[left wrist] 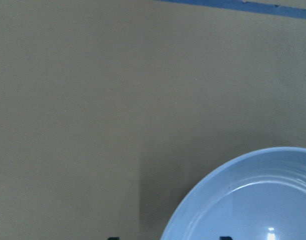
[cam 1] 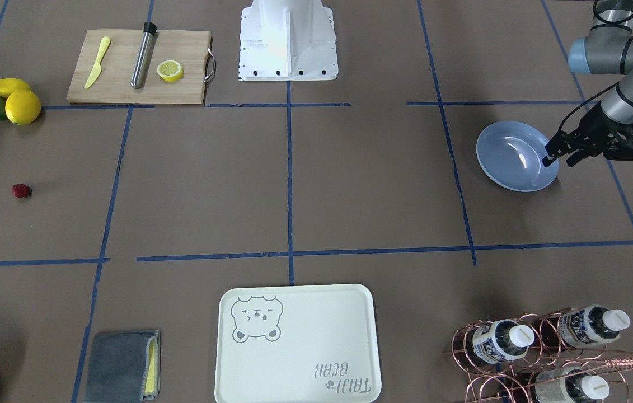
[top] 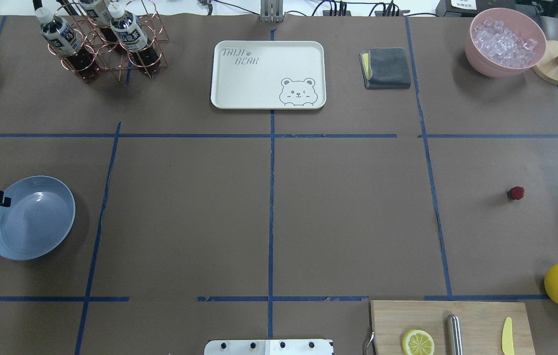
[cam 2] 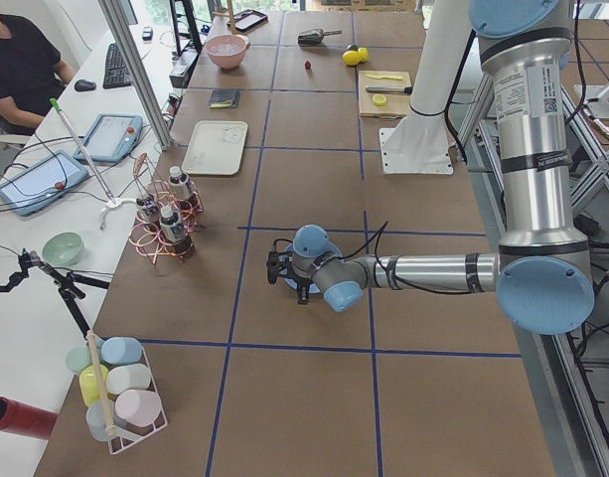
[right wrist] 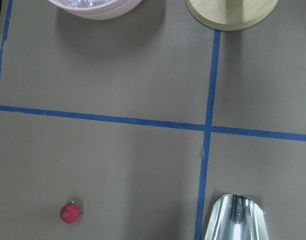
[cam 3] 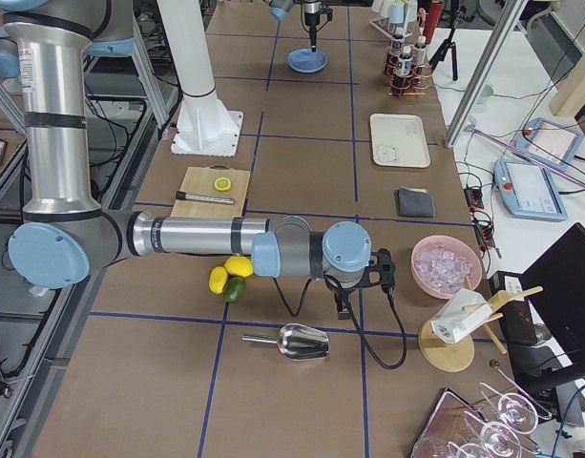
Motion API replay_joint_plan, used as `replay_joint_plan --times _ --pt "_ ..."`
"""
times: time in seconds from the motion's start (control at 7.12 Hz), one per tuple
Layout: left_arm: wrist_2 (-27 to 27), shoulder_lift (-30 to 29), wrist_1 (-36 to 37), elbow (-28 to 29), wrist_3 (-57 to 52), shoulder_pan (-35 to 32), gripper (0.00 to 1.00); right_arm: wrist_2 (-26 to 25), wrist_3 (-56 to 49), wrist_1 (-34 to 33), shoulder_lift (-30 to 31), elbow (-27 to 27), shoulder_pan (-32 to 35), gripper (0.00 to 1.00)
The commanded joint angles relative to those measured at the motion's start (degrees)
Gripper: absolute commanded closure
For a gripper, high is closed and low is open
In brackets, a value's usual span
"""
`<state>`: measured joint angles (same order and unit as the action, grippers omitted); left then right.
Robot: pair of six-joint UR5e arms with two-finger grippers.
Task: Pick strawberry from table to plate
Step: 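Grasp the rim of the light blue plate with the left gripper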
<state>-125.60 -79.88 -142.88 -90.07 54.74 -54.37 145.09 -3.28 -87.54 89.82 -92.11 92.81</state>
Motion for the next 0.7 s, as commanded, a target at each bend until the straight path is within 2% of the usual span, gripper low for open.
replay_joint_plan --times 0.0,0.28,0.56 --pt "0.00 0.08 -0.12 0.24 0.19 1.19 0.27 -0.24 0.03 0.00 -0.08 -0.09 0.00 0.00" --pt "0.00 -0.01 -1.25 1.64 0.10 1.72 0.34 -0.24 0.03 0.00 -0.08 0.00 0.00 0.00" --pt "0.00 0.08 -1.70 1.65 -0.07 1.72 0.75 -0.24 0.12 0.00 -0.08 -0.09 0.00 0.00"
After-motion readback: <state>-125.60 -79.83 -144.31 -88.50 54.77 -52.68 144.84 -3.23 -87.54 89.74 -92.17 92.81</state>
